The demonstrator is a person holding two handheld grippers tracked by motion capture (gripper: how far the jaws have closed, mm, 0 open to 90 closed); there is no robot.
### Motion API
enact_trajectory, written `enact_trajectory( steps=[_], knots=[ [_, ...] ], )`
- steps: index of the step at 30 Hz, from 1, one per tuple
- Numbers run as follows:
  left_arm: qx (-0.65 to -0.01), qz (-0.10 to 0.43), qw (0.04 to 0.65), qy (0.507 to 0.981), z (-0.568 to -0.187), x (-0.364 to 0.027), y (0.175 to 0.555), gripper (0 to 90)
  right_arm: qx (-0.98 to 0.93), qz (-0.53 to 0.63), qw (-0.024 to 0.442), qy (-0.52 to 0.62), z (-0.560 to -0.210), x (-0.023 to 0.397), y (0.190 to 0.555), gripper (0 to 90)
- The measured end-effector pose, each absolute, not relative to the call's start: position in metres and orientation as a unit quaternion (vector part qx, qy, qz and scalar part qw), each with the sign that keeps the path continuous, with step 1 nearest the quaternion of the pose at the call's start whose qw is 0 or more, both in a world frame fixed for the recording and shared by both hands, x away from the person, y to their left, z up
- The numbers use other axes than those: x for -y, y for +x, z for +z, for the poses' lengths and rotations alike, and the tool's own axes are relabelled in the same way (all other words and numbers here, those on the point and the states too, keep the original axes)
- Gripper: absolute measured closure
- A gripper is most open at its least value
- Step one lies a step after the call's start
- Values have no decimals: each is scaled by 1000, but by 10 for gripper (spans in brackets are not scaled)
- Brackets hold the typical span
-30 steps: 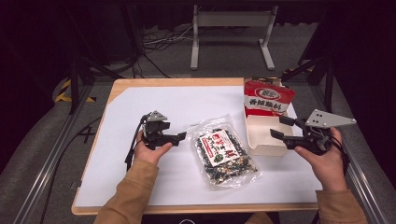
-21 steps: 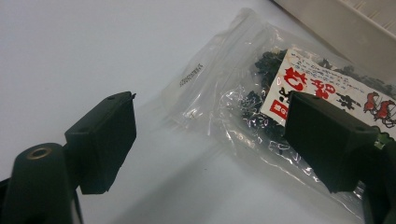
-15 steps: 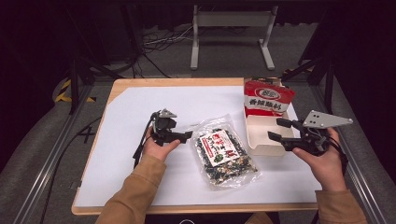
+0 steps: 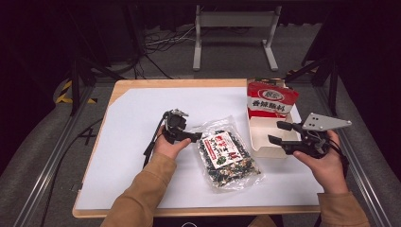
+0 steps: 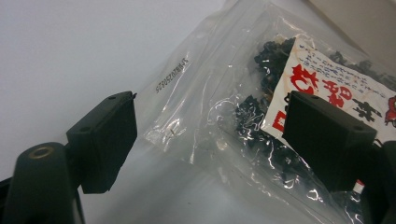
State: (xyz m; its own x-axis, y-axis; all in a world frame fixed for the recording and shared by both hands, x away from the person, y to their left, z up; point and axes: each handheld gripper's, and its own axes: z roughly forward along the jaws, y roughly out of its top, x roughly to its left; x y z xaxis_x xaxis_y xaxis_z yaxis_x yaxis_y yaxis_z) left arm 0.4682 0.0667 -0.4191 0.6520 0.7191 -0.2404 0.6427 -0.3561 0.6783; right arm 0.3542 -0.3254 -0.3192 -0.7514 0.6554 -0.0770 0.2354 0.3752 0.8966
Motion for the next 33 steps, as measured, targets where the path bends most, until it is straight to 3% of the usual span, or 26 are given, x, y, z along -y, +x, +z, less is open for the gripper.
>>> enact_trajectory(
  steps=[13, 19, 33],
  knots=[
    [-432, 54, 363, 824, -431, -62, 482, 141, -804, 481, 214, 275, -322, 323, 355, 381],
    [-432, 26, 363, 826, -439, -58, 484, 142, -805, 480, 214, 274, -323, 322, 356, 375],
    [-431, 52, 338, 835, -437, -49, 478, 375, -809, 477, 210, 270, -326, 317, 358, 363]
  ],
)
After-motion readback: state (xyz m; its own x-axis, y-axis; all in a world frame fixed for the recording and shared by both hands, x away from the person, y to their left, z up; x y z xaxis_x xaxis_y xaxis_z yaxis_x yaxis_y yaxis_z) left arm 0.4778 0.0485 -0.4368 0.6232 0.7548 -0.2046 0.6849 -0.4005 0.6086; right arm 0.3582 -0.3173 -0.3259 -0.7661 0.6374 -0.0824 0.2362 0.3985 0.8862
